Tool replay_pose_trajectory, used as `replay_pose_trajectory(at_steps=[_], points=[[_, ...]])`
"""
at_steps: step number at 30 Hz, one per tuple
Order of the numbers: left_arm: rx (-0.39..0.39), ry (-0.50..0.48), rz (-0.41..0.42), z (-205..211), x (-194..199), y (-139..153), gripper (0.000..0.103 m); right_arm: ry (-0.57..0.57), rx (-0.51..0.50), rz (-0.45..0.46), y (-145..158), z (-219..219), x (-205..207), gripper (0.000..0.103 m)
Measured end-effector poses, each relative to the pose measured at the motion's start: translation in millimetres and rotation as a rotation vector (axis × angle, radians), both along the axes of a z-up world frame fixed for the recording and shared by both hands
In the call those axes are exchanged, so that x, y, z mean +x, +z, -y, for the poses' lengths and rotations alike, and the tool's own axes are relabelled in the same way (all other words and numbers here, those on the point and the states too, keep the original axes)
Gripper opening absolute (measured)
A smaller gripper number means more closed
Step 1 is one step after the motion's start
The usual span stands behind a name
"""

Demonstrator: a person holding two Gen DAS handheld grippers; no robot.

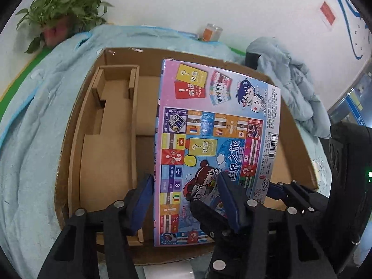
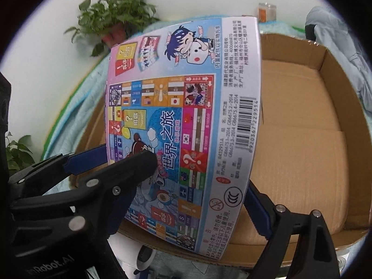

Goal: Organize rigid objects
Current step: 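Lower the game box flat into the box and open the left tool, then move the left tool to the pastel Rubik's cube and grasp it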

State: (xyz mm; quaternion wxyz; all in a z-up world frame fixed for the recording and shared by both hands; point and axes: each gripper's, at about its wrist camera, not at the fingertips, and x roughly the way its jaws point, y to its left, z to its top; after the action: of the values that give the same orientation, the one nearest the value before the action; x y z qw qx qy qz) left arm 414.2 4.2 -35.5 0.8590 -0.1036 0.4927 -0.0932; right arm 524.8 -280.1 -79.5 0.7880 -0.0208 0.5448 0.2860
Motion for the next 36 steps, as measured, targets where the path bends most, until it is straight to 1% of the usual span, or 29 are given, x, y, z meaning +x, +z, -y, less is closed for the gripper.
replay_pose_trajectory(at_steps=[2,3,6,8,9,11,12,14,16,17,18,19,20,21,22,23,24,25,26,29,30,31,32,33,34,35,36], points=[[-0.007,0.016,-0.013,-6.5,5.0,-10.6,0.048,-0.006,-0.006,-0.027,-6.7,-1.4,1.0,0.089],[0.0,0.024,-0.023,-9.0,6.8,-15.4,0.046,-0.005,0.008,-0.011,-10.0,-1.3,4.7,0.089],[-0.004,0.051,-0.029,-18.7,6.5,-25.6,0.044,0.02,-0.009,-0.031,-16.2,-7.8,5.2,0.089],[-0.013,0.057,-0.018,-25.4,2.2,-24.9,0.042,0.033,-0.011,-0.033,-16.4,-8.5,9.8,0.091],[-0.01,0.059,-0.012,-27.0,0.0,-23.5,0.041,0.039,0.001,-0.032,-16.1,-9.2,9.7,0.094],[0.001,0.05,0.005,-28.8,-8.3,-19.4,0.041,0.06,0.019,-0.028,-13.1,-9.5,8.3,0.097],[-0.002,0.038,0.027,-28.8,-16.1,-14.9,0.041,0.065,0.012,-0.029,-12.6,-3.8,14.8,0.098],[-0.002,0.027,0.101,-31.4,-37.5,-5.0,0.041,0.068,0.001,-0.017,-11.5,1.8,11.2,0.098],[0.037,0.039,0.165,-34.5,-57.7,7.8,0.041,0.05,-0.006,0.027,-0.2,14.8,1.9,0.098],[0.051,0.049,0.196,-36.9,-68.0,15.2,0.044,0.038,0.0,0.053,9.8,22.5,-2.1,0.098],[0.061,0.057,0.232,-40.3,-79.8,22.6,0.05,0.033,0.019,0.089,22.2,32.5,-11.3,0.098],[0.076,0.074,0.266,-44.1,-94.1,30.6,0.055,0.032,0.049,0.136,37.3,47.3,-22.5,0.098],[0.093,0.094,0.287,-45.8,-104.5,37.0,0.065,0.024,0.069,0.174,49.0,62.2,-33.5,0.098],[0.109,0.117,0.32,-48.0,-118.2,44.7,0.079,0.005,0.084,0.217,60.0,78.7,-43.8,0.098],[0.124,0.141,0.366,-49.3,-135.2,52.7,0.086,-0.021,0.091,0.252,68.3,94.5,-56.0,0.098],[0.137,0.158,0.398,-49.8,-147.3,59.0,0.096,-0.054,0.092,0.276,74.6,112.2,-66.3,0.098],[0.155,0.179,0.433,-48.7,-161.4,66.3,0.103,-0.096,0.094,0.297,79.4,134.1,-80.1,0.098],[0.175,0.201,0.477,-46.0,-177.9,73.7,0.102,-0.116,0.1,0.302,80.6,146.5,-87.8,0.098],[0.18,0.207,0.495,-43.8,-189.0,78.9,0.103,-0.142,0.096,0.302,79.7,160.6,-98.9,0.098],[0.144,0.184,0.502,-32.4,-216.6,89.2,0.102,-0.169,0.084,0.31,76.2,177.5,-122.7,0.098],[0.137,0.171,0.504,-27.5,-225.7,91.4,0.096,-0.164,0.1,0.303,78.5,178.2,-128.4,0.095],[0.136,0.152,0.508,-21.5,-235.1,92.7,0.085,-0.16,0.123,0.309,78.3,181.0,-132.1,0.088],[0.132,0.121,0.5,-15.6,-240.5,93.1,0.04,-0.167,0.135,0.327,80.6,185.7,-137.1,0.077],[0.122,0.08,0.453,-10.1,-241.6,90.3,0.001,-0.178,0.126,0.344,80.6,190.0,-144.6,0.047],[0.115,0.072,0.417,-7.8,-242.5,87.8,0.001,-0.191,0.105,0.351,79.6,195.0,-150.2,0.035],[0.115,0.086,0.4,-5.9,-246.4,86.4,0.002,-0.186,0.111,0.344,78.0,197.7,-153.0,0.036],[0.122,0.104,0.401,-3.4,-254.7,87.1,0.003,-0.17,0.134,0.339,78.5,201.0,-156.3,0.037]])
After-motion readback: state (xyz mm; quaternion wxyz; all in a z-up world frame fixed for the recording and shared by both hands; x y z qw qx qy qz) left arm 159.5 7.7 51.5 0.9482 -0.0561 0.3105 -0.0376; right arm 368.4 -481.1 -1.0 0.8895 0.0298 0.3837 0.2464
